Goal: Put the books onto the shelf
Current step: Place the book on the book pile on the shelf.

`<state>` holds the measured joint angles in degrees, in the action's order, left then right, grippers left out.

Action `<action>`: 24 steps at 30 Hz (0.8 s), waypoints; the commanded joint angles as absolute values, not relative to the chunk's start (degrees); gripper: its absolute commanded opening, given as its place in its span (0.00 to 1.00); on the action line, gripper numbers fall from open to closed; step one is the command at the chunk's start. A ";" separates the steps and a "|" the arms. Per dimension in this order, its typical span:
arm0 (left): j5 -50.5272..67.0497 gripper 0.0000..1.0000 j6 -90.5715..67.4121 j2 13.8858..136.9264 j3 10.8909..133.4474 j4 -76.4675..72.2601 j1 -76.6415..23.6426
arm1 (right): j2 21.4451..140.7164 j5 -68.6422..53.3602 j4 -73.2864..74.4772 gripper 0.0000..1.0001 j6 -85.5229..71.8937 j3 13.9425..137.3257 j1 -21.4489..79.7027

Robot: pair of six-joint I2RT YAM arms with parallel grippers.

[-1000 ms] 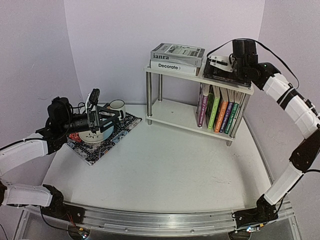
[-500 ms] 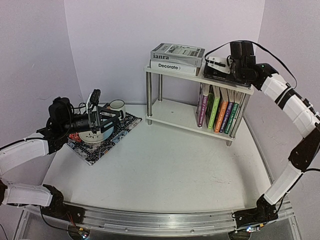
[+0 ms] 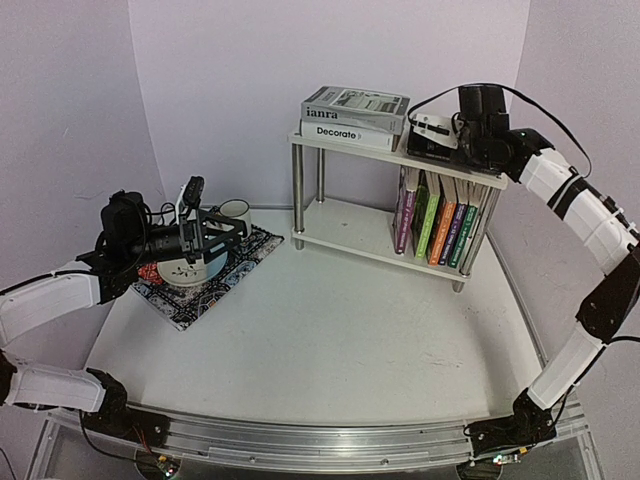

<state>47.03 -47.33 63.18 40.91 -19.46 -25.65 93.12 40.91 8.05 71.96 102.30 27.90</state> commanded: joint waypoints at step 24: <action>48.38 0.82 -46.80 63.36 43.65 -20.66 -25.39 | 91.36 38.55 9.53 0.75 65.07 102.29 27.90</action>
<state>47.43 -47.37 63.18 40.91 -19.46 -25.65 92.60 39.65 6.76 68.48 100.26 27.86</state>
